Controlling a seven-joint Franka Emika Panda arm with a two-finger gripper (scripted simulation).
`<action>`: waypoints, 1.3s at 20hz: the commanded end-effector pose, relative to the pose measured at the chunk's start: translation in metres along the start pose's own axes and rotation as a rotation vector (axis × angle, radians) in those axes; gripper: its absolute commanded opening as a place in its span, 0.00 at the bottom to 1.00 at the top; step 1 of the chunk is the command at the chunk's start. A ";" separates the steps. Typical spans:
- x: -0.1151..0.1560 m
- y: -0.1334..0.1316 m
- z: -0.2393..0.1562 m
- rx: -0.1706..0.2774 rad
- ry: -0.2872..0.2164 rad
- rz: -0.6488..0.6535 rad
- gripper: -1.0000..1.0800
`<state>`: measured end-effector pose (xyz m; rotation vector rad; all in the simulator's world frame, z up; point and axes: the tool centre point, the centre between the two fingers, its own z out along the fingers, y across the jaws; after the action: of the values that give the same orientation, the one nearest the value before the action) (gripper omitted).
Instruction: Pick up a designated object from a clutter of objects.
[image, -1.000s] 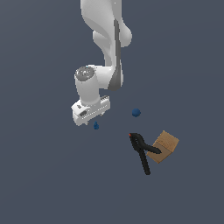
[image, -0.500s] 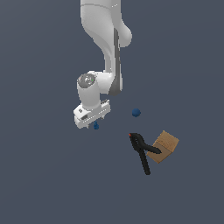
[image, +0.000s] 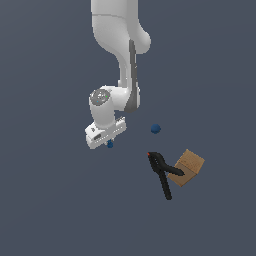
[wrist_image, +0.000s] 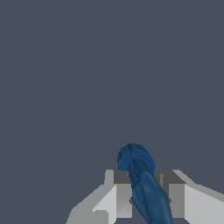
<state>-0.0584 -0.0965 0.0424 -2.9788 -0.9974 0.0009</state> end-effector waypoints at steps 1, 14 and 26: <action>0.000 0.000 0.000 0.000 0.000 0.000 0.00; 0.008 -0.005 -0.009 0.000 0.000 0.000 0.00; 0.064 -0.045 -0.080 -0.002 -0.001 0.000 0.00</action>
<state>-0.0380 -0.0331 0.1102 -2.9803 -0.9970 0.0013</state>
